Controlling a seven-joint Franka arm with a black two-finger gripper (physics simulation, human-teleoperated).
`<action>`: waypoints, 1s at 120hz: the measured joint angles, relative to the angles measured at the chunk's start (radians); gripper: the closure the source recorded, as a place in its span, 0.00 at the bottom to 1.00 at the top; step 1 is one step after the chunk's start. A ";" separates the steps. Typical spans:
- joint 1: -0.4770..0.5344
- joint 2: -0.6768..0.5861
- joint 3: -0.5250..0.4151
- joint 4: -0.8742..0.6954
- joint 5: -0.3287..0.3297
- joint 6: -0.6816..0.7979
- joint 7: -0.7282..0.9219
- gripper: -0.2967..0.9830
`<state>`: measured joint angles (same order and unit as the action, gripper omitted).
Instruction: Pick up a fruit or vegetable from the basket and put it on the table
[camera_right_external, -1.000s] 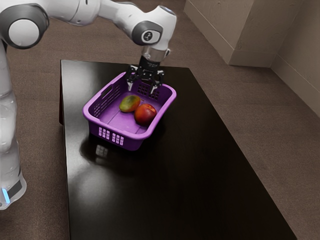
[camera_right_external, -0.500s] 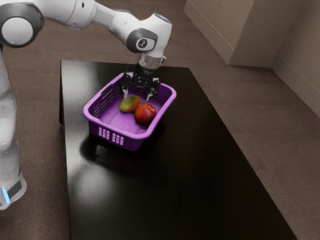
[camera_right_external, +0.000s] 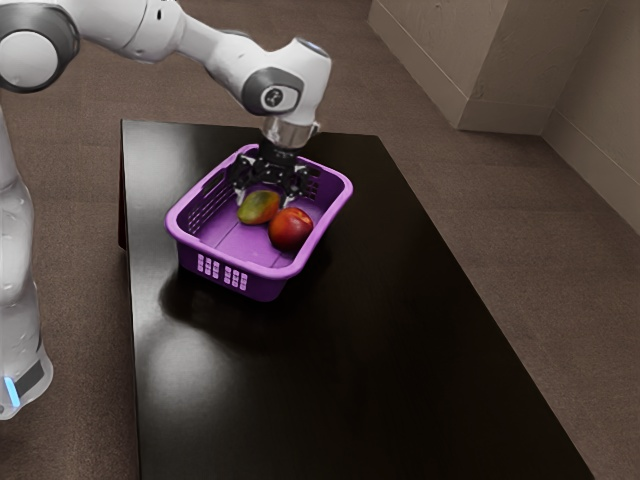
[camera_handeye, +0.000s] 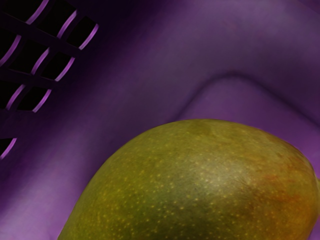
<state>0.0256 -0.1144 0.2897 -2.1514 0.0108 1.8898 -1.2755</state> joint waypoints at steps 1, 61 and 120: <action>0.000 0.000 0.000 -0.001 0.000 0.001 0.000 0.23; 0.001 0.006 0.007 -0.015 0.002 0.032 0.061 0.23; 0.000 0.023 0.013 -0.025 0.005 0.084 0.120 0.40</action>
<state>0.0258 -0.0915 0.3026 -2.1766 0.0157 1.9735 -1.1557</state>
